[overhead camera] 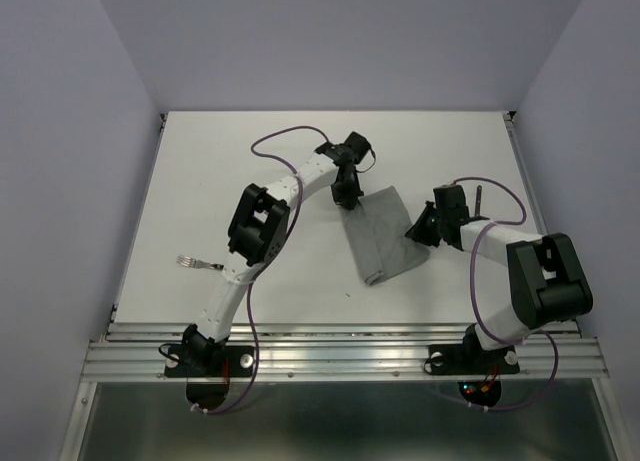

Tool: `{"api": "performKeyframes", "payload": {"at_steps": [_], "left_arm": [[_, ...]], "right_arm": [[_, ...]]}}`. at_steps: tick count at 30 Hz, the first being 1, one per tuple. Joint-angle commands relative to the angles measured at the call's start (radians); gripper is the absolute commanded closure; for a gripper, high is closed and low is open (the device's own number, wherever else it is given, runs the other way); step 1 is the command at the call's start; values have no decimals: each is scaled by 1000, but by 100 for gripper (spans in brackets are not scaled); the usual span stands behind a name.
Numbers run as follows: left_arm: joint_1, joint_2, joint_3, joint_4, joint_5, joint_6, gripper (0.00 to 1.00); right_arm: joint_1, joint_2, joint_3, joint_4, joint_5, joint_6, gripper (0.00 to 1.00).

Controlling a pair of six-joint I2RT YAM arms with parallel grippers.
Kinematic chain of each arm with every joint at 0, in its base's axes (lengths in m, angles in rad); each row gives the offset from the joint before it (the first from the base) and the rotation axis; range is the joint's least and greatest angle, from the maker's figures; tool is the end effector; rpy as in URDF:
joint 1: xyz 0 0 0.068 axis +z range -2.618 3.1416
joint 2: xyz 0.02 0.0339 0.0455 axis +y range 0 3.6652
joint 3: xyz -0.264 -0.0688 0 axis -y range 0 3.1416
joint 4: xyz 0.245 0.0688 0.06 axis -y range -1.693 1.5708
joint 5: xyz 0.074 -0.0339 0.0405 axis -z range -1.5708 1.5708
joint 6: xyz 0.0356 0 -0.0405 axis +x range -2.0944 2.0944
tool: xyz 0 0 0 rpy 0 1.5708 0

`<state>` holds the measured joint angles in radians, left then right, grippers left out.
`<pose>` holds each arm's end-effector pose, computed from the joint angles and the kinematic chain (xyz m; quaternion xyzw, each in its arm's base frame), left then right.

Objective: Fold the napkin into a case and place the utensils inside
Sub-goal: Fold the lower triangle-folded napkin at the center of the board.

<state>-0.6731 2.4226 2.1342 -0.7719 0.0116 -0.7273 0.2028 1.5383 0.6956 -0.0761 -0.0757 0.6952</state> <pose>0.4096 -0.3271 0.1796 -0.0248 0.9673 -0.1670 0.1895 0.2793 0.0602 0.1474 0.2190 0.9211 0.1712 0.2727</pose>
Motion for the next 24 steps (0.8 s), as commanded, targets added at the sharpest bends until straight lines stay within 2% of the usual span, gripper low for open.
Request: {"api": "performKeyframes", "payload": {"at_steps": [1,24], "left_arm": [[13,-60,6,-20,-16,-18,100],[59,-51,47,-50,57,-135,100]], "right_arm": [[12,25,-61,-106,47,-10,86],[12,16,-107,-96,57,0,87]]}}
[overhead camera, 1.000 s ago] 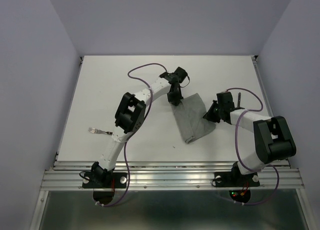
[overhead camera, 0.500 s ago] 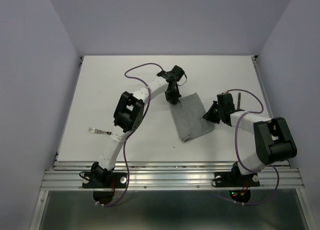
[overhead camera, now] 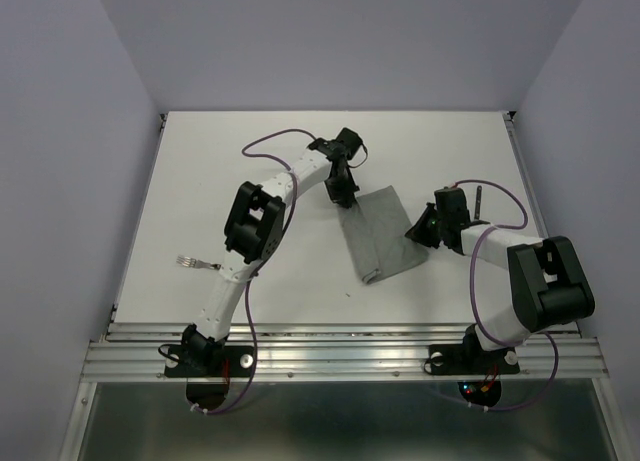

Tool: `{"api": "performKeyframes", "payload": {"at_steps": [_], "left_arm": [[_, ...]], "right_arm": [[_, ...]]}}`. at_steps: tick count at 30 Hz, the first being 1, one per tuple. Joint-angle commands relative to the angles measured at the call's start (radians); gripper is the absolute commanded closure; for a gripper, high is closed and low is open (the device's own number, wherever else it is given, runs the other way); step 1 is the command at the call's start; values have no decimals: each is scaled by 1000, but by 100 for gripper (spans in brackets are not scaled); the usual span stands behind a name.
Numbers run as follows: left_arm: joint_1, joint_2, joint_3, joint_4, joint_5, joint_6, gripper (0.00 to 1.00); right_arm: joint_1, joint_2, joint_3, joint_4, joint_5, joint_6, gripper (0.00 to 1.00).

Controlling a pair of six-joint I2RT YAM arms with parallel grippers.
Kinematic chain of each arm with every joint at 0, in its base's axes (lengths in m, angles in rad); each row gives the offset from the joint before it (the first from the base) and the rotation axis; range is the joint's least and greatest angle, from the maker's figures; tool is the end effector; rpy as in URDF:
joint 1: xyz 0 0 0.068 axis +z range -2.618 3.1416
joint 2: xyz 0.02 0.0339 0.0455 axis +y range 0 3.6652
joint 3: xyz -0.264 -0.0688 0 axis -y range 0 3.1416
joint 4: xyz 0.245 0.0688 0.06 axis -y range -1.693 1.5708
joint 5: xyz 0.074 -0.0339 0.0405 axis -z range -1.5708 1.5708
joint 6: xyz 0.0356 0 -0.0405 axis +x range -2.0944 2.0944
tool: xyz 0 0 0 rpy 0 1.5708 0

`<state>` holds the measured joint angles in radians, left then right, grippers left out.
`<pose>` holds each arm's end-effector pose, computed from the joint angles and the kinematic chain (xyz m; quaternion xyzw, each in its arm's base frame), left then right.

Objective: Fold the napkin into a case and place the utensils inside
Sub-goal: Fold the lower triangle-folded napkin at the center of the board.

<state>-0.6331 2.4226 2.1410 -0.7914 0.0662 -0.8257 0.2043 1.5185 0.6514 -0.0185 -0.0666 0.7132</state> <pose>0.4202 -0.3113 0.1807 -0.0850 0.9649 -0.1880 0.1622 0.2735 0.0591 0.1444 0.2261 0.9139 0.1768 0.2871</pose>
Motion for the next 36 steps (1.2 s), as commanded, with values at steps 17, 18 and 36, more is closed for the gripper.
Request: {"api": "performKeyframes", "payload": {"at_steps": [17,18,36], "left_arm": [[24,-51,83,-22,30,-67,100],[24,-50,83,-22,32,-69,100],[21,-16,69,15,77,-110,100]], "right_arm": [[10,45,-61,-149,42,-20,87],[10,45,-61,-150,44,-20,87],[10,43,-68,-146,39,-23,85]]}}
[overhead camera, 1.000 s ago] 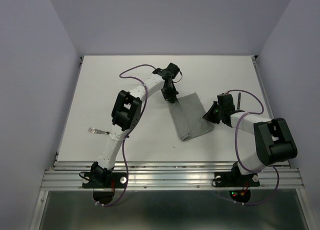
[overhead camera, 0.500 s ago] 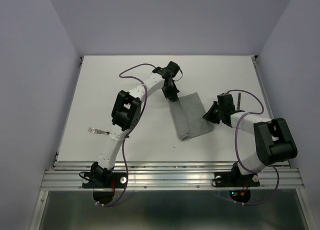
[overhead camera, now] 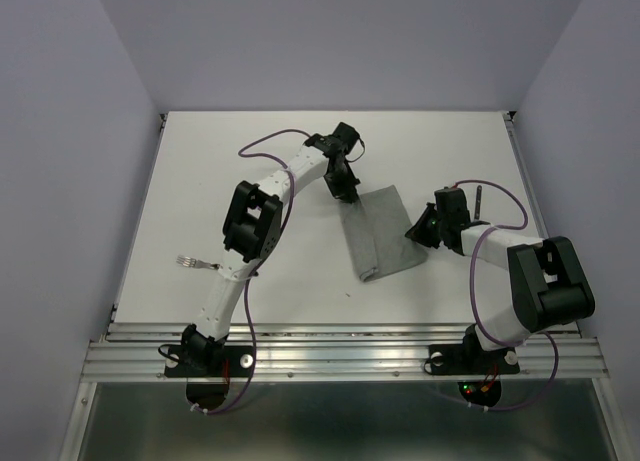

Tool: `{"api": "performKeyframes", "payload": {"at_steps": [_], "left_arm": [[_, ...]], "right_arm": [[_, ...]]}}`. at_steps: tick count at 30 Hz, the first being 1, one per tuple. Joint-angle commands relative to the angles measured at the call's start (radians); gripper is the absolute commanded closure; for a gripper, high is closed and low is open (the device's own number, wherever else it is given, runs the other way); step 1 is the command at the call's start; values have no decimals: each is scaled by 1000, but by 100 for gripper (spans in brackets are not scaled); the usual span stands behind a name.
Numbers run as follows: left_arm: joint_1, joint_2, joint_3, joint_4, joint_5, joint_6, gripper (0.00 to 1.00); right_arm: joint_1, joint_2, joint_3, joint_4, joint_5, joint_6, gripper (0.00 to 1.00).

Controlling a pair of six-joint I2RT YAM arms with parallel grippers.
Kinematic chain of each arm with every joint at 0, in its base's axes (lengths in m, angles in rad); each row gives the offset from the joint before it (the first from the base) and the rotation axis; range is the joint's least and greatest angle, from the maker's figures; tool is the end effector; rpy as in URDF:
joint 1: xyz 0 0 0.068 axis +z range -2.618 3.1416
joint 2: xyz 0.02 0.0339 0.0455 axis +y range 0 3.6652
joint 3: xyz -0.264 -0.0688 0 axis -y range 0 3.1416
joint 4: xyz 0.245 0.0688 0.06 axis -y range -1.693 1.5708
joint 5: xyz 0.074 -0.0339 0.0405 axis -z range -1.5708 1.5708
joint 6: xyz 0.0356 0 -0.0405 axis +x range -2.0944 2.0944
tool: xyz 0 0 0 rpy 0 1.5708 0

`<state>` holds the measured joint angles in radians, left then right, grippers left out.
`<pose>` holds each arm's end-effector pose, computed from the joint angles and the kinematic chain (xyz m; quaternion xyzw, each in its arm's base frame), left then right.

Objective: Fold the napkin into a case and place the utensils inside
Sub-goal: Fold the lower triangle-folded napkin at the center of the board.

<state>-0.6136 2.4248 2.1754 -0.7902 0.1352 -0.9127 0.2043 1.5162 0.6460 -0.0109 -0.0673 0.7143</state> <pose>0.4278 -0.3072 0.1904 -0.1259 0.9546 -0.2281 0.1442 0.2728 0.0590 0.1440 0.2263 0.9130 0.1782 0.2888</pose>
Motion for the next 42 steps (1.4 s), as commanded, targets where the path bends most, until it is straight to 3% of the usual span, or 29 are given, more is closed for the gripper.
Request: {"api": "performKeyframes", "payload": {"at_steps": [1,17,29,33,36,42], "left_arm": [[2,-20,37,19,10,-26,100],[6,-4,98,23,23,-57,100],[9,28,-9,51,20,-63,100],[11,46,-8,46,11,-63,100],[11,57,-6,39,7,-60,100],[12,60,-12,34,3,-55,100]], "right_arm": [[10,45,-66,-152,41,-24,85],[10,41,-86,-146,44,-21,85],[10,10,-69,-172,46,-30,79],[10,-28,-62,-198,49,-29,70],[10,-94,-52,-224,63,-30,56],[29,-247,15,-314,46,-38,39]]}}
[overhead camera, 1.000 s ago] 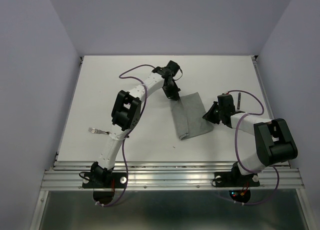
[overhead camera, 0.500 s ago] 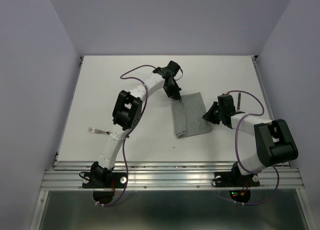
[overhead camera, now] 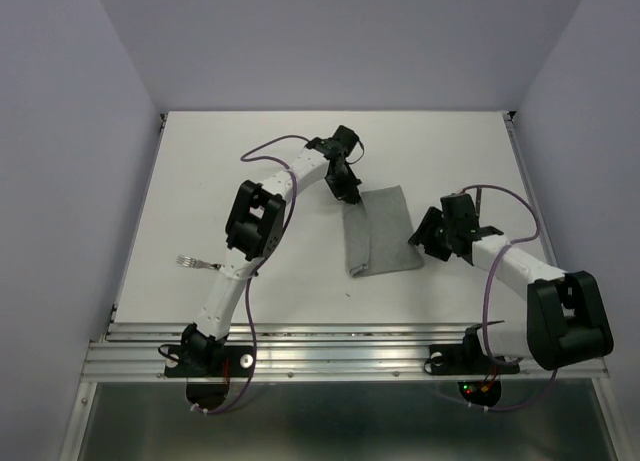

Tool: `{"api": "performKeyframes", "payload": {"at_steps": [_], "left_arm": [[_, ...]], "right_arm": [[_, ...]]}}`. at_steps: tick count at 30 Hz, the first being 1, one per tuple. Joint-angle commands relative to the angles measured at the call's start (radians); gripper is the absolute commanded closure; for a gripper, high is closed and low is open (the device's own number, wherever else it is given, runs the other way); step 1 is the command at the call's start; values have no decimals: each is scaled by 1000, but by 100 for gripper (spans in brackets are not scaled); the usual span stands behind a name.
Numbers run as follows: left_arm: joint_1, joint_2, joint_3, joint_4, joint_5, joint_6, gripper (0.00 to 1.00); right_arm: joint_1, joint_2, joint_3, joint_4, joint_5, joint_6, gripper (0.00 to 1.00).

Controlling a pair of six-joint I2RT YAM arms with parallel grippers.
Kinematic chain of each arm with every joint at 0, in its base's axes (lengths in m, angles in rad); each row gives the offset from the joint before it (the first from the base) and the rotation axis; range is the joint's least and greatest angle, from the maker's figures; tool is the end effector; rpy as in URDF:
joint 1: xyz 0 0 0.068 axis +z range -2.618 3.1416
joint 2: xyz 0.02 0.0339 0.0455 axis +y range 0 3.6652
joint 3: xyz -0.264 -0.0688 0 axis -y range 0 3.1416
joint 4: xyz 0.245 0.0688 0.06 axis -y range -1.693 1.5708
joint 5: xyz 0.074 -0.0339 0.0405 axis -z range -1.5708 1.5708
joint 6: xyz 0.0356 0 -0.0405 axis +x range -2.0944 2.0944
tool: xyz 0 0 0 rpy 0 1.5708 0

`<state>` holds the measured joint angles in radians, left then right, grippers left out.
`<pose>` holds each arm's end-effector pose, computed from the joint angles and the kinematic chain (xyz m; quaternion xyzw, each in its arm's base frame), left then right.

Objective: Fold the napkin into a case and place the utensils inside
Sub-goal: Fold the lower triangle-folded napkin at the center of the board.

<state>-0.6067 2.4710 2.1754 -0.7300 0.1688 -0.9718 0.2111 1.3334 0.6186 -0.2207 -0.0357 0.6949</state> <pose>0.4363 -0.3101 0.1703 -0.1519 0.9478 -0.2476 0.1313 0.2415 0.0531 0.1666 0.2221 0.9235 0.1519 0.2734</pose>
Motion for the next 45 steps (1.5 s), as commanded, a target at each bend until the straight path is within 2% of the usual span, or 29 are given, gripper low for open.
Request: {"api": "performKeyframes", "payload": {"at_steps": [1,5,10,12,21,28,40,44,45], "left_arm": [[5,13,-12,-26,-32,4,100],[5,13,-14,-29,-34,4,100],[5,14,-19,-28,-37,4,100],[5,16,-19,-29,-37,4,100],[5,6,-20,-37,-46,12,100],[7,2,-31,-36,-46,13,100],[10,-9,-57,-29,-45,16,100],[12,-14,-58,-26,-46,21,100],[12,-15,-58,-23,-45,28,100]], "right_arm": [[45,-74,50,-111,13,-14,38],[157,-102,72,-100,-13,28,32],[306,-27,72,42,-114,103,30],[326,28,63,122,-164,132,30],[335,154,76,262,-257,161,35],[335,191,69,322,-270,193,50],[335,236,87,345,-205,232,55],[335,251,75,351,-173,255,67],[335,248,69,356,-164,261,79]]}}
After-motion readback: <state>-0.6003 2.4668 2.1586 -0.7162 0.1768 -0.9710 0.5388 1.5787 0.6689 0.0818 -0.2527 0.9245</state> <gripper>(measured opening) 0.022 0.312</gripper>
